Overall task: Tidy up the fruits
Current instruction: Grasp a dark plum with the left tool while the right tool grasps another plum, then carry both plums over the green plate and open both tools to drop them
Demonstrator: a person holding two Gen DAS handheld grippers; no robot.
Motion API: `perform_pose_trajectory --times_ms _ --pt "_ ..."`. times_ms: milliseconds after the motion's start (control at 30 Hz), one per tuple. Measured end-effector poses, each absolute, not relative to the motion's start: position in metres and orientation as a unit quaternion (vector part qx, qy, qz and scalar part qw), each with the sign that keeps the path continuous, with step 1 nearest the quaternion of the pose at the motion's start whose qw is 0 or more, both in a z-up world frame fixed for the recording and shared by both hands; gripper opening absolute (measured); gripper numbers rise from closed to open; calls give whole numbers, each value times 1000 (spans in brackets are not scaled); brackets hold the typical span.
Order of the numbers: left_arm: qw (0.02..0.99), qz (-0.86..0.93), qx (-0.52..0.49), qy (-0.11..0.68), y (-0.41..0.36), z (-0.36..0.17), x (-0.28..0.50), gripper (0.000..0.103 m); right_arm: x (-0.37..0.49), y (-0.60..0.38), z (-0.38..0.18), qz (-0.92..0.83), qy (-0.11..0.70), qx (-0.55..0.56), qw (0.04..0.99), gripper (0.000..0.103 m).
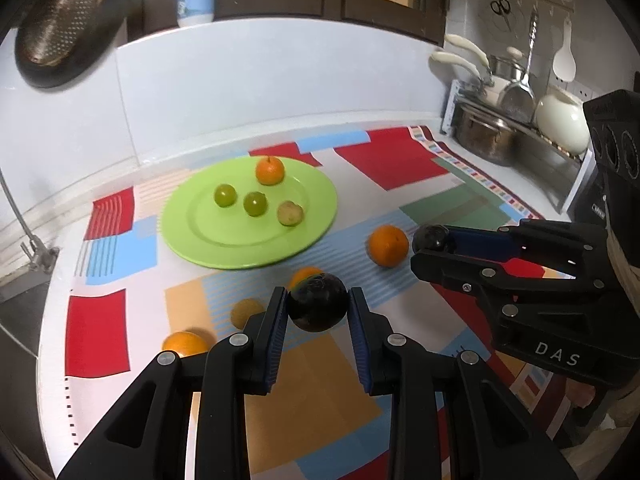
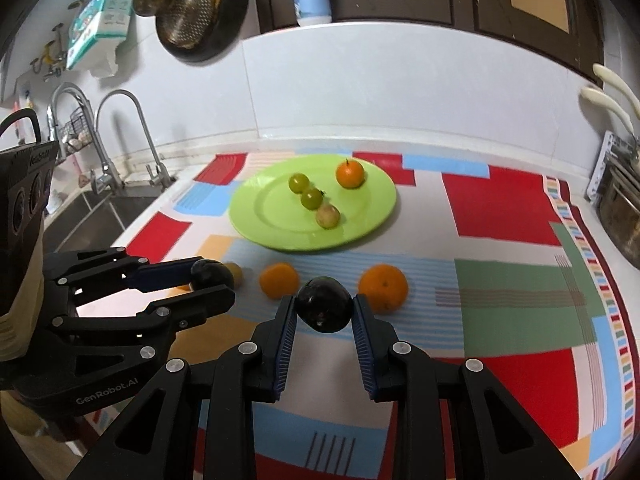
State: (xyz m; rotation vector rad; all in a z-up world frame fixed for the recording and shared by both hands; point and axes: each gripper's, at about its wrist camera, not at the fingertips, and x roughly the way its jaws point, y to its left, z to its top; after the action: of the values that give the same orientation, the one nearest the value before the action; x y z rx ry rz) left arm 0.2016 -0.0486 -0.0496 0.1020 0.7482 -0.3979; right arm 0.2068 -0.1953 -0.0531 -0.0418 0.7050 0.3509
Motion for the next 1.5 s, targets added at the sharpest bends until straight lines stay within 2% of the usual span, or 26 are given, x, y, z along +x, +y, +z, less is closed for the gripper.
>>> perform_pose_trajectory --times_ms 800,1500 --pt "938 -142 51 313 -12 1 243 30 253 -157 4 220 279 -40 934 30" --pt "927 -159 77 332 2 -6 340 30 356 -131 -2 229 314 -62 919 30"
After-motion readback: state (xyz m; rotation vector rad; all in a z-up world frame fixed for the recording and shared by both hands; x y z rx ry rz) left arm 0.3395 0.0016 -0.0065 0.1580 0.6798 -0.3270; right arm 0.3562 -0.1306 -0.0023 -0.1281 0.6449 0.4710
